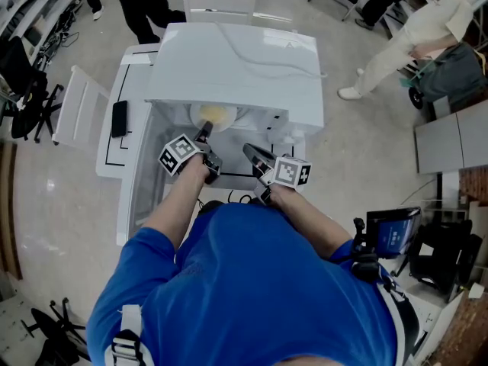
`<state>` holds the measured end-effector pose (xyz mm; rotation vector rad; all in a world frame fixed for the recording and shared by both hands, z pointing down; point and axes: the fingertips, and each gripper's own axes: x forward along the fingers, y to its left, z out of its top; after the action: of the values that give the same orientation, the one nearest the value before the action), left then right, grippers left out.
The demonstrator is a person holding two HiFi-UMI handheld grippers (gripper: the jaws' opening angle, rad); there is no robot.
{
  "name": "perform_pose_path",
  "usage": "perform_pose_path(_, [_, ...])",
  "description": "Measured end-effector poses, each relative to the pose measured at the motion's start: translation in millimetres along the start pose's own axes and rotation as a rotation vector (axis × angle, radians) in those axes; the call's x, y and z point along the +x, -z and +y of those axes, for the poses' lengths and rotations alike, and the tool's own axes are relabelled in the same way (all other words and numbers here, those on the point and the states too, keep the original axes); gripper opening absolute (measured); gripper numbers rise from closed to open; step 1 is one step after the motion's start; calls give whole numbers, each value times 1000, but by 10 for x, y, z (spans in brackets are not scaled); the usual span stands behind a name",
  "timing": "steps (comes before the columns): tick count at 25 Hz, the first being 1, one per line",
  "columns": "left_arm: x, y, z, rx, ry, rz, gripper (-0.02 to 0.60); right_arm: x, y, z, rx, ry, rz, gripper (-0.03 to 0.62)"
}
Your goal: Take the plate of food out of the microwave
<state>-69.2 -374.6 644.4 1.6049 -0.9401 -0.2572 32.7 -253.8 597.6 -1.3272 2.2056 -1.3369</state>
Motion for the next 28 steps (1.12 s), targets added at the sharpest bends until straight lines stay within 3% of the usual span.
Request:
perform_pose_path(3, [13,-3,26,-33,-10,-3,174,-29,-7,-12,-1,2,1,5])
perform_pose_path(8, [-9,-33,-19,-51,-11,-33,57,-122,-22,-73,5,2,3,5])
perform_pose_path(28, [-422,37,100,-210,28,-190,17,-334,10,-40,-5,-45,48,5])
